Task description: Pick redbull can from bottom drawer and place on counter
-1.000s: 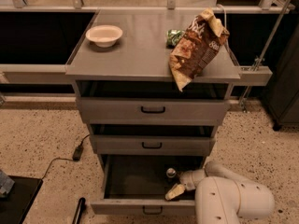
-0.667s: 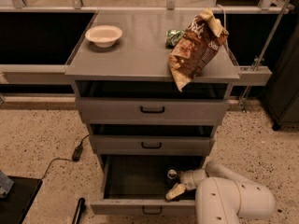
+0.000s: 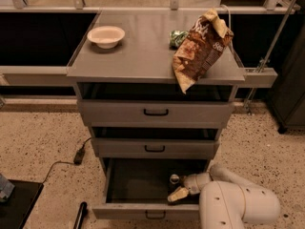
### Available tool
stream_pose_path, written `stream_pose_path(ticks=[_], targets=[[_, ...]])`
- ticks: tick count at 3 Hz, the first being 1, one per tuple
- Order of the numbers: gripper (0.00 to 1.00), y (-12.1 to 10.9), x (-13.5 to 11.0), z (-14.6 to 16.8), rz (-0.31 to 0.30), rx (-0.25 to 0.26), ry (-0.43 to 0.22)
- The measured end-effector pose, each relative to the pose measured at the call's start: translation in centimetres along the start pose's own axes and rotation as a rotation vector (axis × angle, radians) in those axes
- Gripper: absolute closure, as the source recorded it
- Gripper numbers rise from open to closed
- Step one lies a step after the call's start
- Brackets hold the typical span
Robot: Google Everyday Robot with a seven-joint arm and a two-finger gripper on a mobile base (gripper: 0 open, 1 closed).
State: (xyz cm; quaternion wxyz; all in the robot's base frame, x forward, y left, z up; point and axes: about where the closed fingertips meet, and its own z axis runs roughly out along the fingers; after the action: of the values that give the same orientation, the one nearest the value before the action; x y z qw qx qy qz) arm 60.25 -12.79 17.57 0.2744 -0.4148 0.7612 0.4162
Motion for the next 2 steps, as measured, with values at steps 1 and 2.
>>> stream_pose_path(ticks=[1, 2], targets=[[0.42, 0.0, 0.0, 0.0, 0.0, 0.0, 0.0], [0.64, 0.0, 0.0, 0.0, 0.0, 0.0, 0.0]])
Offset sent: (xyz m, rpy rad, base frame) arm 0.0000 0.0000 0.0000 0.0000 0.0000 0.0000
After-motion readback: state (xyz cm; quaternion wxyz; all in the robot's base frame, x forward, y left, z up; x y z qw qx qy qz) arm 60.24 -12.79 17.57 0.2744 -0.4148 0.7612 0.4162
